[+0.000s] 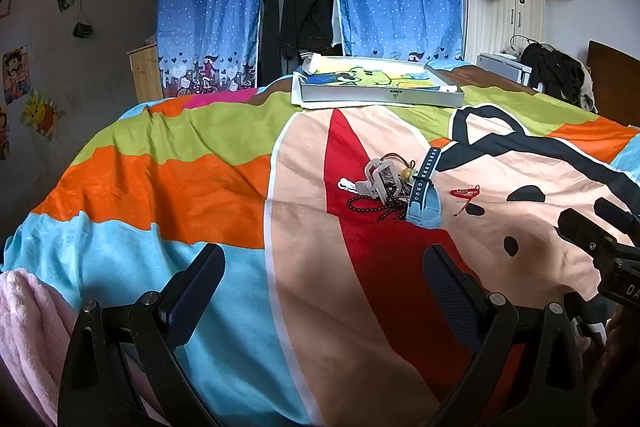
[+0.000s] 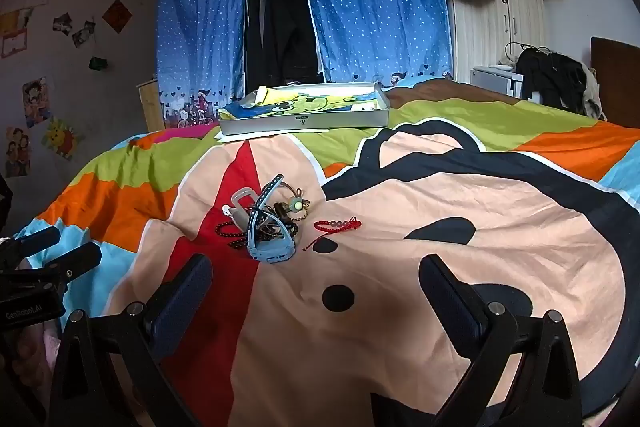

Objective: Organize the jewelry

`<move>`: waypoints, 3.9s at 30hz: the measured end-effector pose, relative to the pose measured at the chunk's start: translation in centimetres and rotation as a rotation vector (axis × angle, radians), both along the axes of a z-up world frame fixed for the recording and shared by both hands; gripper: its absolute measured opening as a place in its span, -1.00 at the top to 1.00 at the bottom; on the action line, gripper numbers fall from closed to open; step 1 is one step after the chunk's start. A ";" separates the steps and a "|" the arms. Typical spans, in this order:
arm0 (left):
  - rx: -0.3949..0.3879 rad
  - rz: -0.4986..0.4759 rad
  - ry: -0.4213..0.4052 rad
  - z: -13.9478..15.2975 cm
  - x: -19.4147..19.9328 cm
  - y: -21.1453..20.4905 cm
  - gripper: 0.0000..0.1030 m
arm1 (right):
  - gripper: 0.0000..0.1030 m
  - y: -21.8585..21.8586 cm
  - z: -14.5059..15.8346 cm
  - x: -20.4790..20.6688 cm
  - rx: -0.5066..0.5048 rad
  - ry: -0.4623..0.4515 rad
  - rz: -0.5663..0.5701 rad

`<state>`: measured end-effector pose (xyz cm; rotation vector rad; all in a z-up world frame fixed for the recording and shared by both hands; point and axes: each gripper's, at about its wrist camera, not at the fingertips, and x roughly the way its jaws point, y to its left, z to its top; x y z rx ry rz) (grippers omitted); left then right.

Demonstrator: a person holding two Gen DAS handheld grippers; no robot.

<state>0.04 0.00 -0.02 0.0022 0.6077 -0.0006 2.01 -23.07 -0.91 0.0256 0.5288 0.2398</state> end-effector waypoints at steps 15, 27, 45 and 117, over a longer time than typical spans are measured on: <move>-0.002 0.000 -0.002 0.0 0.0 0.0 -0.88 | -1.00 -0.1 -0.2 0.1 0.001 0.003 0.000; -0.003 0.000 -0.002 0.0 -0.1 0.0 -0.88 | -1.00 0.0 -0.2 0.0 0.000 0.004 0.001; -0.004 0.000 -0.002 0.0 -0.1 0.0 -0.88 | -1.00 -0.1 -0.3 0.1 0.001 0.007 0.001; -0.138 -0.475 0.244 -4.1 16.5 -3.4 0.09 | -0.82 -3.3 -5.2 16.6 0.011 0.441 0.191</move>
